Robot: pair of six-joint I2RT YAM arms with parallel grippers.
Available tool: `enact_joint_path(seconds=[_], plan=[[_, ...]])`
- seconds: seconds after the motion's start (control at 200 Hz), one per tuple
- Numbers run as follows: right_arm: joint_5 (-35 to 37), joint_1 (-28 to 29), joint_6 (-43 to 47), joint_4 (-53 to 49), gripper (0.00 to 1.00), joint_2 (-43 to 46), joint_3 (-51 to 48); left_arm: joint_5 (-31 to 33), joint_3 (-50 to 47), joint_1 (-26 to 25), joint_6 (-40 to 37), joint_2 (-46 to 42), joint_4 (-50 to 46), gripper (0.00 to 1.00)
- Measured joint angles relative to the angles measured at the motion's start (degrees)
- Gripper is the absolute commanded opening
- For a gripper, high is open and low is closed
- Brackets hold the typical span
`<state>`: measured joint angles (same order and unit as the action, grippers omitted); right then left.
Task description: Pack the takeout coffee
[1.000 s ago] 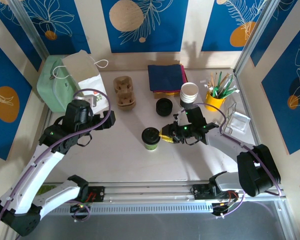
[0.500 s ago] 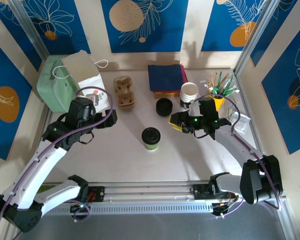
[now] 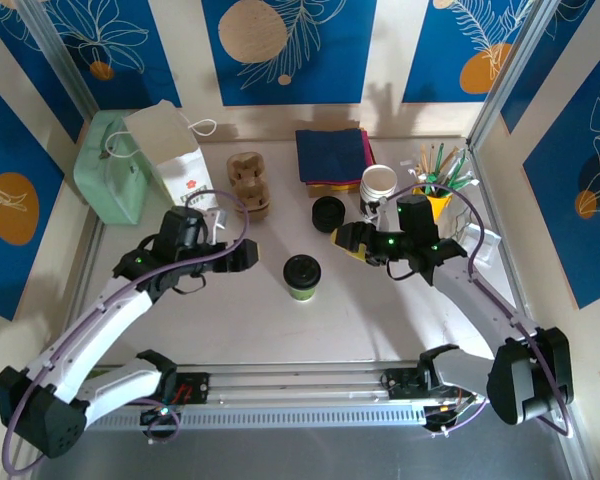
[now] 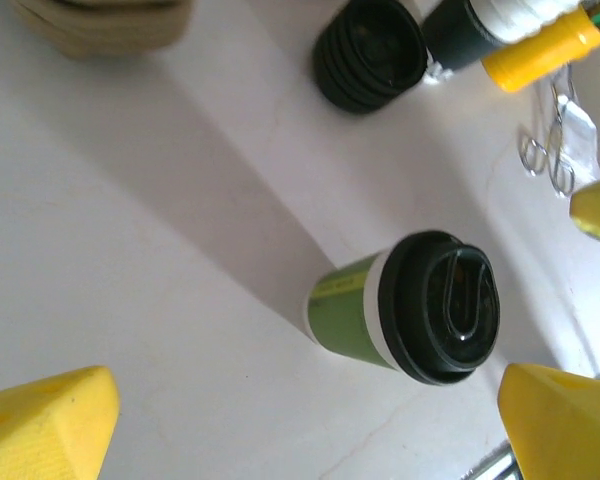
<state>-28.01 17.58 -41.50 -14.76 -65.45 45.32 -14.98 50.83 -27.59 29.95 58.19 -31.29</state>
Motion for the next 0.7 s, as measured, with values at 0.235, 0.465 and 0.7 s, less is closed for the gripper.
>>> enact_joint_path(seconds=[0.235,0.465,0.7], plan=[[1.7,3.2,0.7,-1.6,0.82,0.1,1.8,-7.6,-3.6,-0.1,-0.3,1.7,7.0,0.99],[4.1,7.2,0.7,-0.7,0.82,0.0,1.4,-13.0,-4.6,-1.2,0.0,8.6,14.9,0.99],[5.9,10.1,0.6,1.5,0.81,-2.5,-0.7,-15.3,-4.6,-3.0,0.0,15.4,19.3,0.94]])
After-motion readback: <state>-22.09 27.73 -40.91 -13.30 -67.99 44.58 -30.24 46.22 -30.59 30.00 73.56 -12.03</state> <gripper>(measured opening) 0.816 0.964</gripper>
